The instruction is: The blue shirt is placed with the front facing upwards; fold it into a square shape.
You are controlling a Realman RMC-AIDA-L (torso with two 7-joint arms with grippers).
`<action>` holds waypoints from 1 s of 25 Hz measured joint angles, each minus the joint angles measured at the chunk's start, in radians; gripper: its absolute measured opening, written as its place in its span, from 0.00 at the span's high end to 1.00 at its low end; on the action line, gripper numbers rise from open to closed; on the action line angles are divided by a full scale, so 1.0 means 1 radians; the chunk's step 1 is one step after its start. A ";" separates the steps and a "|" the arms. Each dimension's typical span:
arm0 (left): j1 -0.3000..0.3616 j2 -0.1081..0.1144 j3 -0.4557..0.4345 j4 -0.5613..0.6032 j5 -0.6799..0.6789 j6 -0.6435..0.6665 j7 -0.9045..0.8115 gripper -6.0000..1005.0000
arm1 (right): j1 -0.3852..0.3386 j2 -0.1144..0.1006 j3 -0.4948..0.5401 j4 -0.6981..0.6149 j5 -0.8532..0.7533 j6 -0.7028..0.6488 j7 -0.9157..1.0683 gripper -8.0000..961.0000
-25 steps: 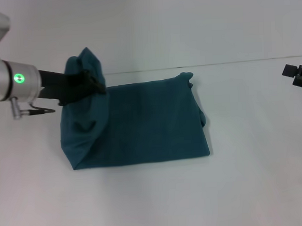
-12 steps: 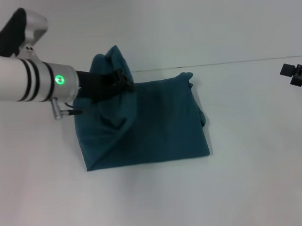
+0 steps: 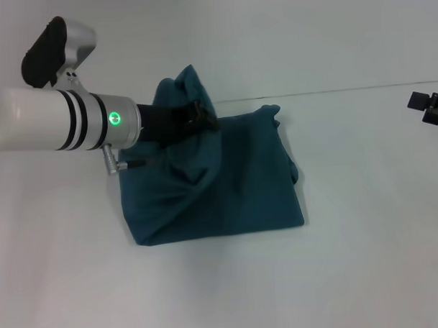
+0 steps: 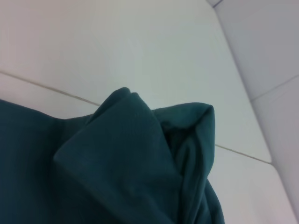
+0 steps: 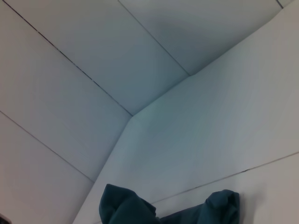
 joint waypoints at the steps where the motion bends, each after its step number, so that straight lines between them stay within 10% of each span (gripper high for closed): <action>1: -0.002 0.001 0.000 -0.005 -0.016 0.006 0.015 0.86 | 0.000 0.000 0.000 0.000 0.000 0.000 0.000 0.05; 16: -0.044 0.000 0.024 -0.049 -0.135 -0.008 0.098 0.68 | 0.003 0.000 -0.001 0.003 -0.002 0.003 0.000 0.05; 25: 0.069 0.054 0.051 -0.032 -0.205 0.076 0.144 0.21 | 0.004 -0.001 0.001 0.003 -0.023 0.002 0.000 0.05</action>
